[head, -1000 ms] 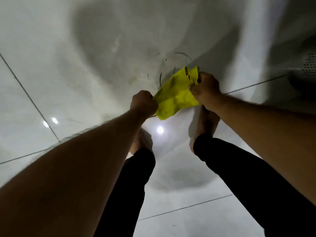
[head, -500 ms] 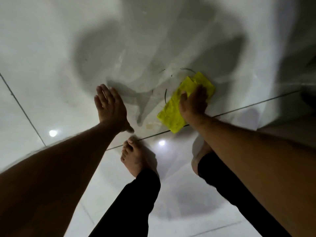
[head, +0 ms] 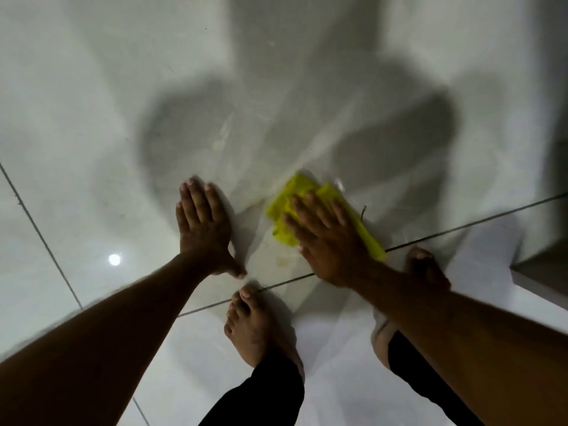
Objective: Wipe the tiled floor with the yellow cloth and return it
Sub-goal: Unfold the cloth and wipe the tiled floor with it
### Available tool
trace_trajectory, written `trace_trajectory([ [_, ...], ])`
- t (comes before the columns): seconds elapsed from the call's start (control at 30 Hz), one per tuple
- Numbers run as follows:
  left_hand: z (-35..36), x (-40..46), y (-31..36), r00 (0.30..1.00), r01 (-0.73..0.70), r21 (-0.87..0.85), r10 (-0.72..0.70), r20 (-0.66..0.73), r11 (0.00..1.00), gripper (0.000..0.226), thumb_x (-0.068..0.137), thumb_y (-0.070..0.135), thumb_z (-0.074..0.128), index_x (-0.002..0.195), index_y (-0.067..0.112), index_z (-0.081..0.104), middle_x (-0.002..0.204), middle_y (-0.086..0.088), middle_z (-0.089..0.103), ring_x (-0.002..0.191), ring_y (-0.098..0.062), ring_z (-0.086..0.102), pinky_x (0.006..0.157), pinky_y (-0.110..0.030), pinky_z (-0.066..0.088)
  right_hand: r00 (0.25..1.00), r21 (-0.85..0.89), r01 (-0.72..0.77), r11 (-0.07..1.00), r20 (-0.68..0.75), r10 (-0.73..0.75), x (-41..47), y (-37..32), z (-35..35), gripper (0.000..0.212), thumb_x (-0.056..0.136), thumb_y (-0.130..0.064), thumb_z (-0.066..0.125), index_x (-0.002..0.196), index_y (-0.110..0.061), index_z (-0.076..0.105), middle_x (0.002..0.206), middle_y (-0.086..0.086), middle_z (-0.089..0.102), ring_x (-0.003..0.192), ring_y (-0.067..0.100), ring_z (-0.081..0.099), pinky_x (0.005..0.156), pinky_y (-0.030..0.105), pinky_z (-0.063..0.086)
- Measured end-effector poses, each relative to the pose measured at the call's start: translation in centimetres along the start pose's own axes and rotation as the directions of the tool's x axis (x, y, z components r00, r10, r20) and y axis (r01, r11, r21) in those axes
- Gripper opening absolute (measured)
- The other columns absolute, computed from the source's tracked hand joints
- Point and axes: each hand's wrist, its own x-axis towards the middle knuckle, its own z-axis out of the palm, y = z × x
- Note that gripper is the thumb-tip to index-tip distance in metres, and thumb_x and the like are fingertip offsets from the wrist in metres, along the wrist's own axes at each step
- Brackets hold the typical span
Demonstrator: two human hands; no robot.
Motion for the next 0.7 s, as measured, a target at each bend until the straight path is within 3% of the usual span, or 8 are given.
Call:
trace_trajectory([
  [0.07, -0.5, -0.4, 0.3, 0.999, 0.010, -0.013, -0.010, 0.033, 1.000, 0.186, 0.019, 0.070, 0.085, 0.131, -0.001, -0.046, 0.128, -0.028, -0.058, 0.126, -0.047, -0.047, 0.107, -0.055, -0.024, 0.979, 0.019, -0.203, 0.979, 0.015, 0.203, -2.3, 1.4, -0.5, 0.065, 0.097, -0.038, 0.052, 0.156, -0.023, 0.030, 0.164, 0.013, 0.027, 0.152, 0.038, 0.023, 0.121, 0.060, 0.022],
  [0.17, -0.7, -0.4, 0.4, 0.999, 0.031, -0.020, -0.031, 0.036, 0.999, 0.186, 0.020, 0.068, 0.086, 0.129, -0.002, -0.047, 0.130, -0.030, -0.056, 0.127, -0.049, -0.046, 0.109, -0.057, -0.021, 0.746, 0.072, -0.665, 0.743, 0.010, 0.666, 1.8, 4.6, -1.8, 0.064, 0.100, -0.039, 0.045, 0.157, -0.017, 0.028, 0.163, 0.019, 0.025, 0.150, 0.045, 0.022, 0.120, 0.063, 0.021],
  [0.23, -0.4, -0.2, 0.3, 0.999, 0.030, -0.029, -0.029, 0.029, 0.999, 0.187, 0.018, 0.068, 0.086, 0.129, -0.001, -0.047, 0.129, -0.029, -0.058, 0.127, -0.048, -0.047, 0.108, -0.057, -0.023, 0.660, 0.152, -0.737, 0.658, -0.043, 0.750, 7.0, 5.5, -2.7, 0.063, 0.100, -0.040, 0.040, 0.157, -0.015, 0.027, 0.163, 0.020, 0.025, 0.150, 0.045, 0.021, 0.120, 0.064, 0.022],
  [0.3, 0.0, 0.0, -0.1, 1.000, 0.019, -0.022, -0.019, 0.012, 1.000, 0.187, 0.016, 0.069, 0.085, 0.130, 0.000, -0.047, 0.128, -0.027, -0.060, 0.127, -0.047, -0.047, 0.108, -0.057, -0.023, 0.727, 0.155, -0.660, 0.735, -0.115, 0.677, 11.0, 4.1, -2.6, 0.066, 0.096, -0.041, 0.039, 0.156, -0.017, 0.026, 0.164, 0.018, 0.026, 0.151, 0.043, 0.021, 0.120, 0.061, 0.020],
  [0.43, 0.0, -0.1, -0.2, 1.000, -0.007, -0.025, 0.007, -0.007, 1.000, 0.185, 0.019, 0.072, 0.083, 0.129, 0.002, -0.048, 0.129, -0.026, -0.058, 0.126, -0.047, -0.048, 0.110, -0.057, -0.021, 0.981, 0.051, -0.152, 0.987, -0.114, 0.157, 7.1, -4.2, 0.2, 0.068, 0.096, -0.036, 0.043, 0.158, -0.022, 0.019, 0.167, 0.013, 0.018, 0.154, 0.039, 0.012, 0.122, 0.062, 0.015],
  [0.57, -0.6, -0.7, -0.3, 1.000, -0.006, -0.032, 0.007, 0.020, 0.999, 0.183, 0.022, 0.071, 0.084, 0.125, 0.004, -0.053, 0.128, -0.025, -0.059, 0.122, -0.044, -0.052, 0.106, -0.054, -0.026, 0.959, -0.053, 0.282, 0.958, 0.006, -0.282, -3.9, -1.3, 1.2, 0.066, 0.094, -0.032, 0.054, 0.155, -0.025, 0.030, 0.164, 0.008, 0.029, 0.152, 0.034, 0.024, 0.122, 0.058, 0.018],
  [0.63, -0.6, -0.6, -0.2, 1.000, -0.006, -0.028, 0.007, 0.022, 1.000, 0.184, 0.021, 0.070, 0.085, 0.126, 0.003, -0.052, 0.126, -0.024, -0.062, 0.122, -0.044, -0.052, 0.103, -0.052, -0.029, 0.946, -0.123, 0.322, 0.939, 0.056, -0.318, -4.5, 5.0, 0.8, 0.065, 0.094, -0.034, 0.053, 0.155, -0.026, 0.031, 0.162, 0.010, 0.034, 0.149, 0.037, 0.030, 0.121, 0.060, 0.021],
  [0.7, -0.4, -0.6, -0.2, 1.000, 0.003, -0.030, -0.002, 0.011, 1.000, 0.185, 0.020, 0.068, 0.086, 0.128, 0.002, -0.049, 0.125, -0.024, -0.062, 0.123, -0.045, -0.051, 0.100, -0.051, -0.032, 0.998, -0.147, 0.052, 0.988, -0.038, -0.058, -0.8, 7.9, 0.0, 0.064, 0.099, -0.036, 0.046, 0.158, -0.022, 0.024, 0.162, 0.015, 0.031, 0.149, 0.043, 0.028, 0.119, 0.063, 0.023],
])
